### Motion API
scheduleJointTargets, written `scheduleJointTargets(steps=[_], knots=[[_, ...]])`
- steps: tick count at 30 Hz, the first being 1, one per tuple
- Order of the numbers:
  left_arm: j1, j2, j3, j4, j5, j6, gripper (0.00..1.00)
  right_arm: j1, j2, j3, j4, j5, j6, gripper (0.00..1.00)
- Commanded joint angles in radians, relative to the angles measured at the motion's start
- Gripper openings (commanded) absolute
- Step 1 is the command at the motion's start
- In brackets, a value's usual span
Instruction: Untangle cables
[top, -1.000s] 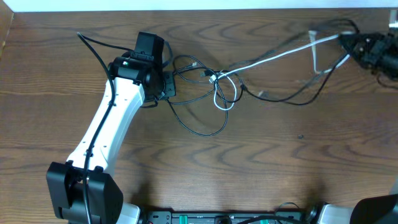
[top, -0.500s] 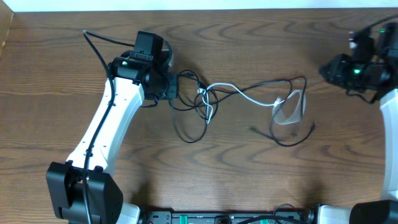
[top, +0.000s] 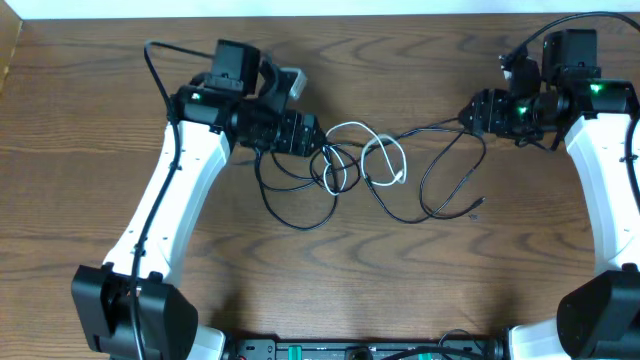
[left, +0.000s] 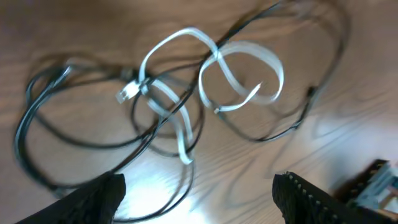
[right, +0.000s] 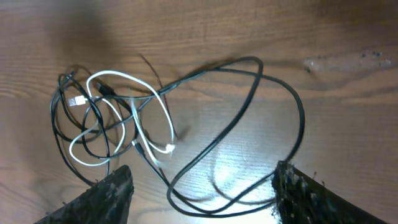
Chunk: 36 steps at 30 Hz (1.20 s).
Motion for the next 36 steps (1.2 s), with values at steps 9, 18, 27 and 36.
scheduleJointTargets(steps=[9,18,27,36], knots=[[-0.134,0.214,0.002,-0.018,-0.199,-0.203,0.72,0.004,0.008,0.011,0.020,-0.020,-0.019,0.72],[-0.163,0.351,0.002,-0.003,-0.195,-0.203,0.59,0.004,0.008,0.011,0.023,-0.014,-0.019,0.74],[-0.170,0.356,0.030,0.005,-0.225,-0.199,0.07,0.005,0.008,0.011,0.028,-0.024,-0.019,0.75],[-0.173,-0.061,0.106,0.018,-0.213,-0.209,0.07,0.080,0.008,0.011,0.098,-0.112,-0.018,0.74]])
